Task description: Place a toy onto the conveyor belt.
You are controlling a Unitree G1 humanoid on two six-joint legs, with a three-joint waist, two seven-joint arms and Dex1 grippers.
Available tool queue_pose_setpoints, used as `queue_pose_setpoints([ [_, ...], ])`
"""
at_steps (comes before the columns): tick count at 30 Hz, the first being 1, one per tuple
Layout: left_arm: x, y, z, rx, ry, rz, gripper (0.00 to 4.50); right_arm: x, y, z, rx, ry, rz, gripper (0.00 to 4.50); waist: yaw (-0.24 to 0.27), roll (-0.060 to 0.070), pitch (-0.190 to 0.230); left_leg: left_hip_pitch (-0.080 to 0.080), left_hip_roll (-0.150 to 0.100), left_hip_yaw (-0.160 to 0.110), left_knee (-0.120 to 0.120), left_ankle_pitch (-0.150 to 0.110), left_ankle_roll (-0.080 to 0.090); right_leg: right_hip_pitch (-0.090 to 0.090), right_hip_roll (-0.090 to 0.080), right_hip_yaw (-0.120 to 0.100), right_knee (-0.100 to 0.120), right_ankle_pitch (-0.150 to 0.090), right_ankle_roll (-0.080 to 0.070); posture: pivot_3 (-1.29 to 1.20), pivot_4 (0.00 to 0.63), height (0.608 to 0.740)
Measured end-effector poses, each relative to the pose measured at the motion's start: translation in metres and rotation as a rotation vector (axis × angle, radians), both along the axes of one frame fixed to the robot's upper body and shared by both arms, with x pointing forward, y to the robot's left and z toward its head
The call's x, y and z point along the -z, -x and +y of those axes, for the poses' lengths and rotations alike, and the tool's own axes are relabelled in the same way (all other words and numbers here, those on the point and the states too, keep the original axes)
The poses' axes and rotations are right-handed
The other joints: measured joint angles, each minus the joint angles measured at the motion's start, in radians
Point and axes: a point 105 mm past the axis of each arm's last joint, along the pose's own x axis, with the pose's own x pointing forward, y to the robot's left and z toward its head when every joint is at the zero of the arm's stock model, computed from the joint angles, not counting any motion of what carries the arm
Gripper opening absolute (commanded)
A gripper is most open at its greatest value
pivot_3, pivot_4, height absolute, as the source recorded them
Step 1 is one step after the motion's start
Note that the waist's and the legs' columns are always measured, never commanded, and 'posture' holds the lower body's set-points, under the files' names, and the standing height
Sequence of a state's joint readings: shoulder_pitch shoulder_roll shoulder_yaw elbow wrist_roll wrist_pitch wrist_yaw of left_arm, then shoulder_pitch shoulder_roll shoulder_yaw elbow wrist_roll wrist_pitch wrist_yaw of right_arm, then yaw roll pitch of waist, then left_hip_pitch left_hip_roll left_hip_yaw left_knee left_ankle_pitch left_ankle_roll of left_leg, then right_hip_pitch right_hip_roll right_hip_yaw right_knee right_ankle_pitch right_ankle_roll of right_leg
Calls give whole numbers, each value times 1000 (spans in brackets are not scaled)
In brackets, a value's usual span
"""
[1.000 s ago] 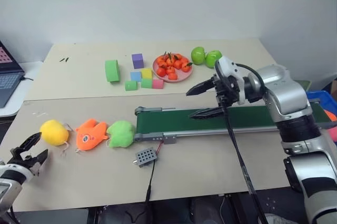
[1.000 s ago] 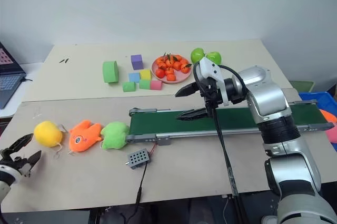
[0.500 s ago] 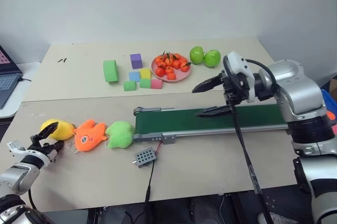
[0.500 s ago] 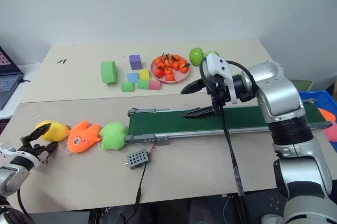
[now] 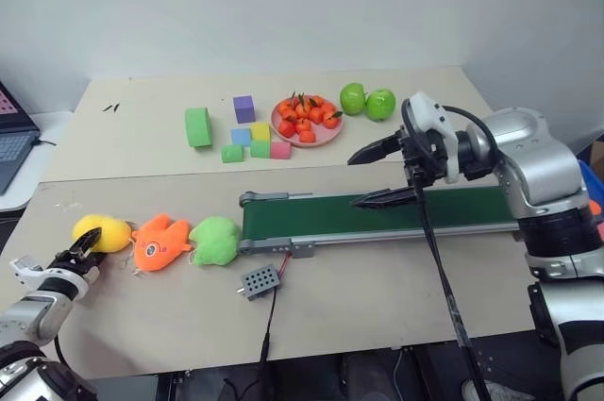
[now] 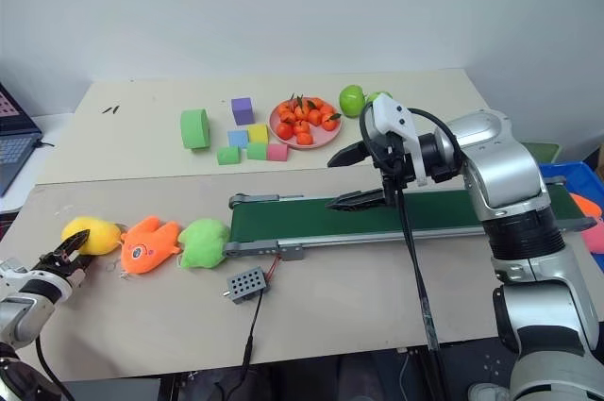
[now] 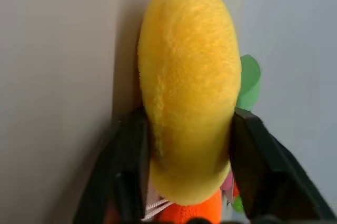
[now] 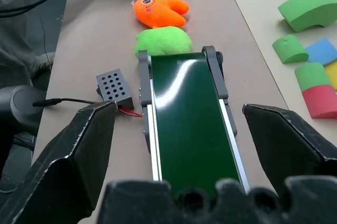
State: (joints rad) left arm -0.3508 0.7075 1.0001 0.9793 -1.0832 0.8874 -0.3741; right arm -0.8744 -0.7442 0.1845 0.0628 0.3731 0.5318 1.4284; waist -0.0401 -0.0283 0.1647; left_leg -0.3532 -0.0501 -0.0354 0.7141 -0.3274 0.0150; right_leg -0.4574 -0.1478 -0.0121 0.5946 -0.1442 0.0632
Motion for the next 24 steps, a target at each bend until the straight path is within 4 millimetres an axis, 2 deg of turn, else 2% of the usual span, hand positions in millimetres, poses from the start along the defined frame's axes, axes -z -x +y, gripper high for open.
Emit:
queue_pose_setpoints([
  [1, -2, 0, 3, -18, -12, -4, 563, 0, 0, 0, 2, 0, 1, 4500, 0, 0, 0, 0, 0, 0, 0, 0, 0, 0, 0, 0, 0, 0, 0, 0, 150, 739],
  [4, -13, -3, 13, -61, -53, -45, 563, 1, -2, -1, 11, 1, 3, 4500, 2, 0, 0, 0, 0, 0, 0, 0, 0, 0, 0, 0, 0, 0, 0, 0, 150, 739],
  [6, -33, -11, 16, -70, -110, -113, 563, 1, -2, -1, 14, 2, 2, 4500, 4, 0, 0, -1, 0, 0, 0, 0, 0, 0, 0, 0, 0, 0, 0, 0, 150, 739],
  [7, -51, -16, 20, -88, -179, -159, 563, 1, -2, -1, 14, 2, 2, 4500, 7, -2, 1, -1, 0, -1, 1, 0, 0, 0, 0, -1, 0, 0, 0, 0, 150, 739],
  [9, -100, -27, 27, -157, -312, -298, 563, 1, -2, -2, 16, 2, 3, 4500, 15, -5, 1, -2, 1, -1, 1, 0, 0, 0, 0, -1, 0, 0, 0, 0, 150, 739],
  [11, -166, -36, 19, -212, -488, -478, 563, 2, -3, -2, 18, 0, 6, 4500, 25, -6, 1, -2, 0, -1, 1, 0, 0, 0, -1, -1, -1, 1, 0, 0, 150, 739],
  [13, -214, -41, -4, -225, -615, -613, 563, 3, -4, -2, 19, -1, 8, 4500, 28, -6, 1, -2, -1, -1, 1, 0, 0, 0, -2, -1, -2, 1, 0, 0, 150, 739],
  [14, -236, -45, -23, -210, -661, -674, 563, 3, -4, -2, 23, -3, 11, 4500, 32, -6, 1, -3, -2, -2, 1, 0, 0, 0, -2, -1, -2, 1, 0, 0, 150, 739],
  [16, -260, -61, -65, -146, -768, -689, 563, 4, -5, -1, 25, -4, 7, 4500, 35, -6, 1, -3, -3, -2, 1, 0, 0, 0, -3, -1, -2, 1, 0, 0, 150, 739],
  [18, -263, -76, -99, -67, -949, -624, 563, 4, -6, 0, 29, -4, 7, 4500, 31, -6, 1, -3, -3, -1, 0, 0, 1, 0, -3, -1, -2, 1, 0, 0, 150, 739],
  [19, -260, -84, -123, -4, -1096, -587, 563, 5, -7, -1, 33, -5, 9, 4500, 24, -6, 1, -3, -3, 0, 0, 0, 1, 0, -2, -1, -2, 1, 0, 0, 150, 739],
  [20, -258, -86, -131, 21, -1148, -580, 563, 5, -7, -1, 34, -5, 10, 4500, 19, -6, 1, -3, -2, 1, 0, 0, 1, 0, -2, 0, -2, 1, 0, 0, 150, 739],
  [22, -250, -88, -162, 122, -1415, -575, 563, 5, -7, -2, 38, -5, 10, 4500, 3, -6, 1, -3, -1, 2, -1, 0, 1, -1, -1, 0, -2, 1, 0, 0, 150, 739],
  [24, -245, -87, -189, 203, -1583, -615, 563, 5, -8, -4, 47, -2, 9, 4500, 1, -6, 1, -3, -1, 2, -1, 0, 1, -1, -1, 0, -2, 1, 0, 0, 150, 739],
])
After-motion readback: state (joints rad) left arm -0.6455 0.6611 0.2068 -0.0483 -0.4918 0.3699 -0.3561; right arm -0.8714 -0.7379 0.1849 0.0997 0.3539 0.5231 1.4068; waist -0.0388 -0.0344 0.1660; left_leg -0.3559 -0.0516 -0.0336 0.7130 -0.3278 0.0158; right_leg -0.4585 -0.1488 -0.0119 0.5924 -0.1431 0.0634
